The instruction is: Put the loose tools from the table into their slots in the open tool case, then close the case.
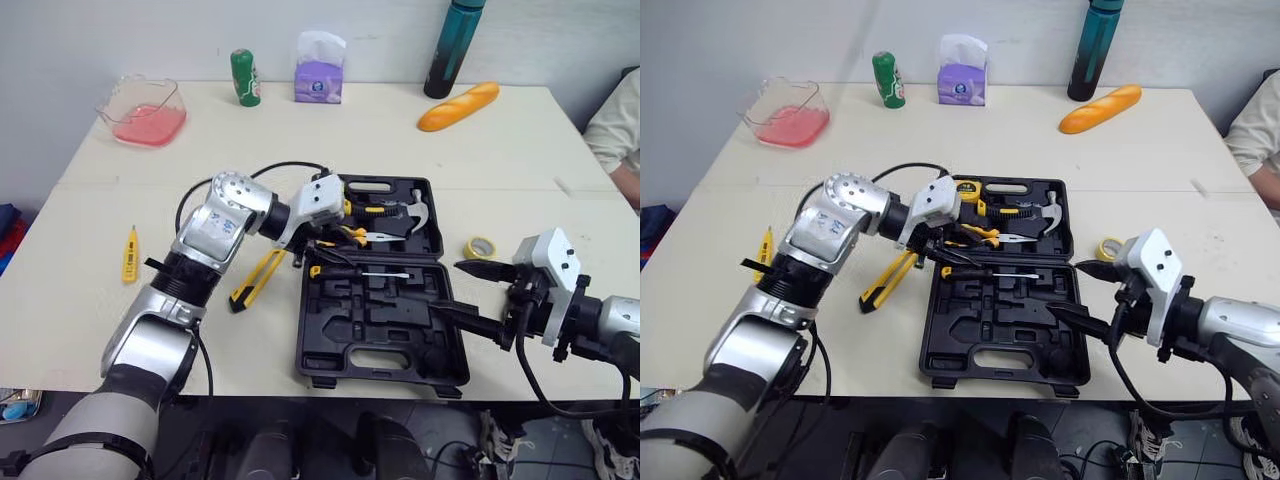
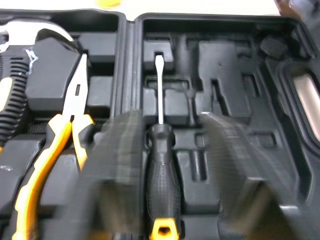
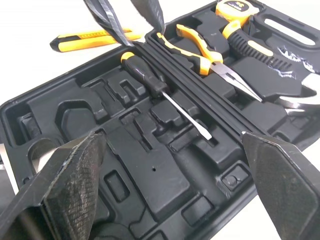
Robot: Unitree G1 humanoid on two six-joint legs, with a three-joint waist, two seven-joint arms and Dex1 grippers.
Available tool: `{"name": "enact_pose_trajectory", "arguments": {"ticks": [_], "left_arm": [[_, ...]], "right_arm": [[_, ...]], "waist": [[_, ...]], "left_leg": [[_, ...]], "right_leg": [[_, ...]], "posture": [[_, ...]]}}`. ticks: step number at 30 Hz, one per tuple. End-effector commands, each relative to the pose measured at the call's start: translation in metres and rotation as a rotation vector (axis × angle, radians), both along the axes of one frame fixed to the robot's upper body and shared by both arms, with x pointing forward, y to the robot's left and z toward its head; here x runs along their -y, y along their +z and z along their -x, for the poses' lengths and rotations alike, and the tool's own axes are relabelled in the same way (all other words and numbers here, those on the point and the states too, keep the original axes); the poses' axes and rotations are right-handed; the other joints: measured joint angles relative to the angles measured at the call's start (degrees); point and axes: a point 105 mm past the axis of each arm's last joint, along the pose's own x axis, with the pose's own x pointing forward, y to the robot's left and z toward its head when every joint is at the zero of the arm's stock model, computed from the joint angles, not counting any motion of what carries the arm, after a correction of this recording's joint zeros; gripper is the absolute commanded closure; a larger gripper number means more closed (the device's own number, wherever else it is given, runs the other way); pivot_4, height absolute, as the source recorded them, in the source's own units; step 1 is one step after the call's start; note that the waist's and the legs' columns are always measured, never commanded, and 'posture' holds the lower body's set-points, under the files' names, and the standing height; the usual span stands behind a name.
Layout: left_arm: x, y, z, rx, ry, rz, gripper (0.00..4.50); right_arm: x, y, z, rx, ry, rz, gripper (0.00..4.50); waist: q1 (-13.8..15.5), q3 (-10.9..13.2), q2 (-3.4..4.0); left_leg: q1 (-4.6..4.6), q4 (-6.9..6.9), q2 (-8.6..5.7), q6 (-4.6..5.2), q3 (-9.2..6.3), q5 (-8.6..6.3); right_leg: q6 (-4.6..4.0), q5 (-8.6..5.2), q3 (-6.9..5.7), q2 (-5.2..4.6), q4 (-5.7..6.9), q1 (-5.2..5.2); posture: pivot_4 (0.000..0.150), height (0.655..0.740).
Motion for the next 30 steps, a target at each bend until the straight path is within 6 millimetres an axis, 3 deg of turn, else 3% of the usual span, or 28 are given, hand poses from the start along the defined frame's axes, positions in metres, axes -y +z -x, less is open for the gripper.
{"name": "enact_pose_trajectory", "arguments": {"ticks": [1, 11, 15, 20, 24, 30], "left_arm": [[0.005, 0.0, -0.002, 0.022, -0.011, 0.062, 4.46], [0.006, -0.039, -0.011, -0.044, 0.065, -0.022, 4.46], [-0.007, -0.073, -0.012, -0.057, 0.106, -0.215, 4.46], [-0.01, -0.094, -0.001, -0.049, 0.057, -0.326, 4.46], [-0.009, -0.106, -0.005, -0.039, 0.089, -0.366, 4.46], [-0.006, -0.102, -0.008, -0.026, 0.105, -0.345, 4.46]], "right_arm": [[-0.005, 0.007, 0.0, 0.041, 0.023, -0.007, 0.0], [-0.008, 0.006, -0.006, 0.045, 0.03, -0.004, 0.0], [-0.008, 0.005, -0.006, 0.041, 0.027, -0.002, 0.0], [-0.008, 0.003, -0.008, 0.042, 0.017, -0.005, 0.0], [-0.009, 0.002, -0.01, 0.041, 0.012, -0.004, 0.0], [-0.006, -0.001, -0.01, 0.033, 0.004, 0.005, 0.0]], "waist": [[0.1, 0.0, 0.0], [0.5, 0.0, 0.0], [0.7, 0.0, -0.02], [0.6, -0.7, -0.16], [0.8, -1.3, -0.31], [1.0, -1.5, -0.33]], "left_leg": [[-0.01, 0.0, 0.0, 0.0, 0.0, 0.0], [-0.01, 0.01, -0.01, 0.0, 0.01, 0.0], [0.06, 0.02, -0.01, 0.0, 0.01, 0.0], [0.22, 0.01, 0.02, 0.01, -0.02, -0.01], [0.25, 0.0, 0.03, 0.01, -0.09, -0.02], [0.57, 0.0, 0.01, 0.11, -0.28, -0.08]], "right_leg": [[0.0, 0.0, 0.0, 0.0, 0.0, 0.0], [0.01, 0.01, 0.0, 0.01, 0.0, -0.01], [0.01, 0.01, 0.0, 0.01, 0.0, 0.06], [0.0, 0.01, 0.01, 0.0, -0.02, 0.21], [0.0, 0.0, -0.01, -0.03, -0.08, 0.27], [-0.01, 0.0, 0.07, -0.16, -0.22, 0.74]], "posture": [[0.15, 0.7314], [0.15, 0.7314], [0.15, 0.7314], [0.15, 0.7314], [0.15, 0.7314], [0.15, 0.7314]]}}
